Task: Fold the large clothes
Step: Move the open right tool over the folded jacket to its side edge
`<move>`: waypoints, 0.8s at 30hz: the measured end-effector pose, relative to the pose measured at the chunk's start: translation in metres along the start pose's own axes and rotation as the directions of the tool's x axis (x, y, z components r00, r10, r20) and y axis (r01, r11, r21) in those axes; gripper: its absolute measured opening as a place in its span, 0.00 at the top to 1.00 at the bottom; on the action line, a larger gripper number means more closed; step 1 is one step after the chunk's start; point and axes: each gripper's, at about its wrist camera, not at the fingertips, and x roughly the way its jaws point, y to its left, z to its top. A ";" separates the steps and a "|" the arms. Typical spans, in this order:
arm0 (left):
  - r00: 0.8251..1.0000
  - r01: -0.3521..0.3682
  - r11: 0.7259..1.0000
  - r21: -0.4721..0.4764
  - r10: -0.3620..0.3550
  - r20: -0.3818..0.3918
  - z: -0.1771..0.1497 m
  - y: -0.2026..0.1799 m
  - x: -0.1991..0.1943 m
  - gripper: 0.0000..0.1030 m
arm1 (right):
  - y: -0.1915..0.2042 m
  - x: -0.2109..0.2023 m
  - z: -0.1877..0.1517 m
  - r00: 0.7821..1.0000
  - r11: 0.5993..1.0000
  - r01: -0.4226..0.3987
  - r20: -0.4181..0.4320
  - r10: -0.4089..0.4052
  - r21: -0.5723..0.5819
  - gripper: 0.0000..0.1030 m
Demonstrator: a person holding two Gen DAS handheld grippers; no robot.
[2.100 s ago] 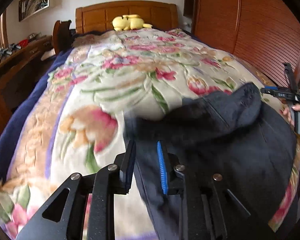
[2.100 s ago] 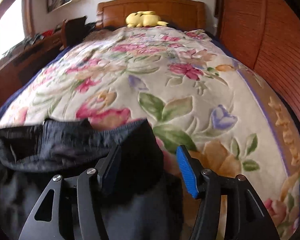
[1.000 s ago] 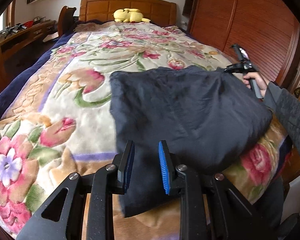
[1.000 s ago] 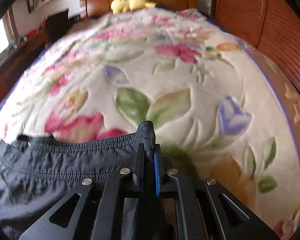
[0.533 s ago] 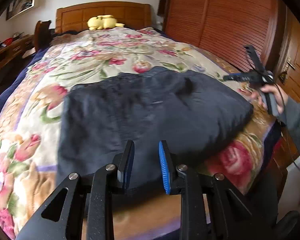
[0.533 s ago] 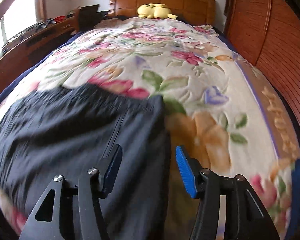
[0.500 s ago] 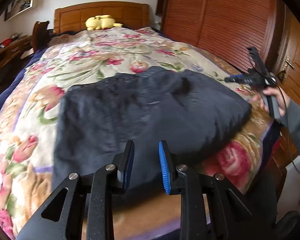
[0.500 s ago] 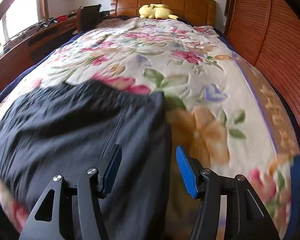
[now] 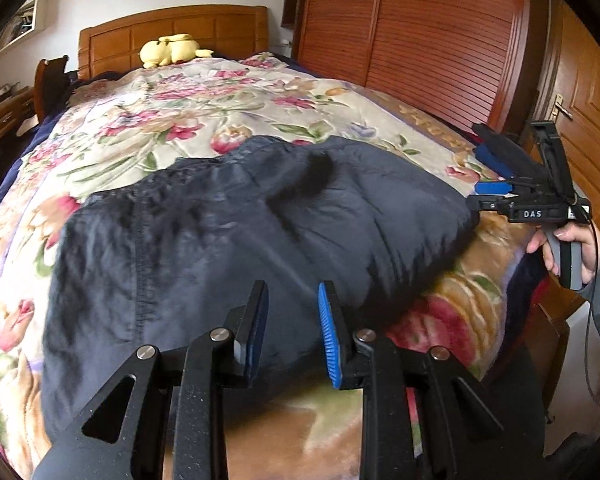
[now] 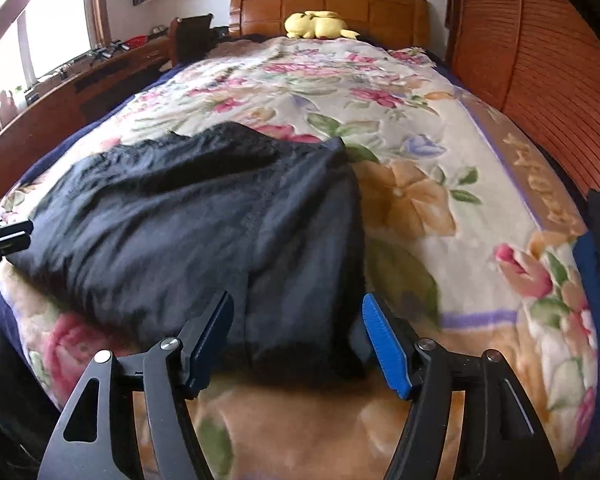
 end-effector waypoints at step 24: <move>0.998 -0.050 0.999 0.012 0.051 -0.043 -0.013 -0.006 0.020 0.74 | 0.015 0.014 0.044 0.994 0.994 -0.109 0.033 0.108 0.029 0.30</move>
